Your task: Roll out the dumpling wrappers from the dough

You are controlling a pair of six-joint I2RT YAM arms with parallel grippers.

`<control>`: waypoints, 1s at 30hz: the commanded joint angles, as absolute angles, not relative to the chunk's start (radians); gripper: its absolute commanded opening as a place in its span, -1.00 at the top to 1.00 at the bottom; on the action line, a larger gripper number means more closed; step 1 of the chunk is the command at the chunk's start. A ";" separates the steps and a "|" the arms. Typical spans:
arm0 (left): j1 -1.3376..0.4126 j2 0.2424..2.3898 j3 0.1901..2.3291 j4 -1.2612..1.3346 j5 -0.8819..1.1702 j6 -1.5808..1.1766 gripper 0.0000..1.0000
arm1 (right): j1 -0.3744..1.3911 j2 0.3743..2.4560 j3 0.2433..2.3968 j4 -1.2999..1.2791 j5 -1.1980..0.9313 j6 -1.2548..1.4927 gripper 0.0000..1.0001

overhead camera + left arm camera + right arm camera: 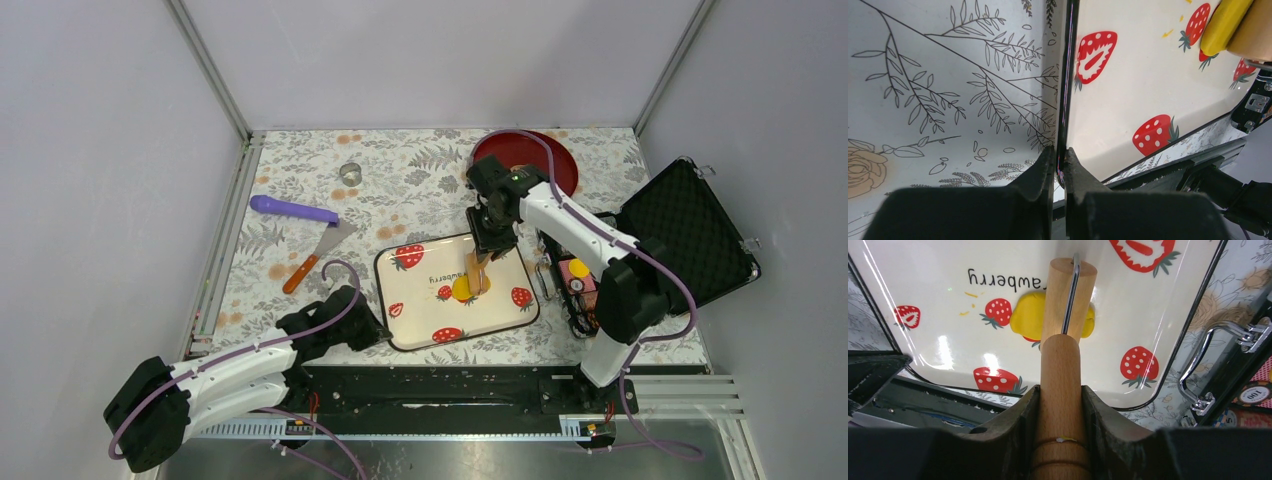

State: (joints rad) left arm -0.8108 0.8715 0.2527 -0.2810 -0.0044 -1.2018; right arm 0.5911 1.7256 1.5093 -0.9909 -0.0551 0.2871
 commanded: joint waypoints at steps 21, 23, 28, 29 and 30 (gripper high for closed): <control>-0.808 0.898 0.250 -0.337 -0.041 -1.200 1.00 | 0.605 1.827 1.336 -0.956 -0.114 0.243 1.00; -0.808 0.899 0.250 -0.337 -0.041 -1.198 1.00 | 0.615 1.836 1.345 -0.956 -0.128 0.245 1.00; -0.809 0.902 0.252 -0.337 -0.040 -1.197 1.00 | 0.641 1.860 1.373 -0.953 -0.165 0.258 1.00; -0.808 0.903 0.252 -0.337 -0.041 -1.198 1.00 | 0.646 1.866 1.380 -0.953 -0.171 0.262 1.00; -0.808 0.905 0.252 -0.337 -0.041 -1.197 1.00 | 0.653 1.876 1.390 -0.956 -0.172 0.264 1.00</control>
